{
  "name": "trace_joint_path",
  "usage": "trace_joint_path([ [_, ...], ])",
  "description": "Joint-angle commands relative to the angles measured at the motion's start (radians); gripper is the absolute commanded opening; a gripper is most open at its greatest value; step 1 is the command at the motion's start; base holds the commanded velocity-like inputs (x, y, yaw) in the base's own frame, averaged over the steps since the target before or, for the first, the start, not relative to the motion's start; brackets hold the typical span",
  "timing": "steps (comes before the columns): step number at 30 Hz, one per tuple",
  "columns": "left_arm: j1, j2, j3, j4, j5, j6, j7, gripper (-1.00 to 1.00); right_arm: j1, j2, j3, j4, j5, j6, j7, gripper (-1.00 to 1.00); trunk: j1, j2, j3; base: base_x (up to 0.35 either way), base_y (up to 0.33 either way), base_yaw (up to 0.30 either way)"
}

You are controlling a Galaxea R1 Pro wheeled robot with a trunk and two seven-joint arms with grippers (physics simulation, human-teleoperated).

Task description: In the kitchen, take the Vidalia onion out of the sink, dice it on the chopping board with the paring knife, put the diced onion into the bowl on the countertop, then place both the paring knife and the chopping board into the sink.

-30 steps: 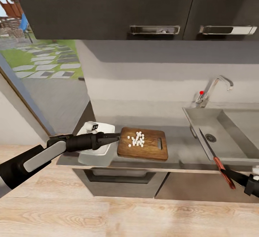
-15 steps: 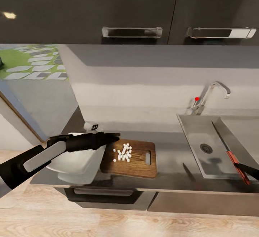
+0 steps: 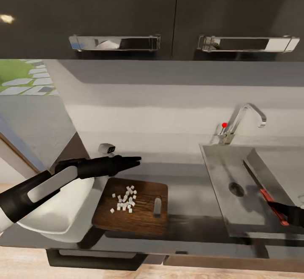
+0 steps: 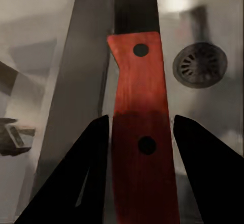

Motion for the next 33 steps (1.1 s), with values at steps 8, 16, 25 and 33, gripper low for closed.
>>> trace_joint_path([
  [8, -0.002, 0.001, -0.002, 0.005, 0.011, 0.015, -0.002, 1.00, -0.002, 0.000, 0.001, 0.005, -0.019, 0.008, -0.018, -1.00, 0.001, -0.002, -0.002, 0.178, -0.105, 0.000],
  [16, -0.002, 0.002, -0.002, 0.009, 0.012, 0.022, -0.004, 1.00, -0.003, 0.015, 0.111, 0.011, -0.006, 0.005, -0.102, -1.00, 0.001, -0.002, -0.002, 0.012, 0.060, 0.000],
  [25, -0.002, 0.002, -0.002, 0.010, 0.014, 0.024, -0.005, 1.00, -0.004, 0.100, 0.124, 0.072, -0.017, -0.153, -0.279, -1.00, 0.001, -0.002, -0.002, 0.000, 0.006, 0.000],
  [33, -0.002, 0.004, -0.002, 0.012, 0.018, 0.027, -0.005, 1.00, -0.004, 0.134, 0.121, 0.151, -0.023, -0.250, -0.338, -1.00, 0.001, -0.002, -0.002, 0.000, 0.000, 0.000],
])
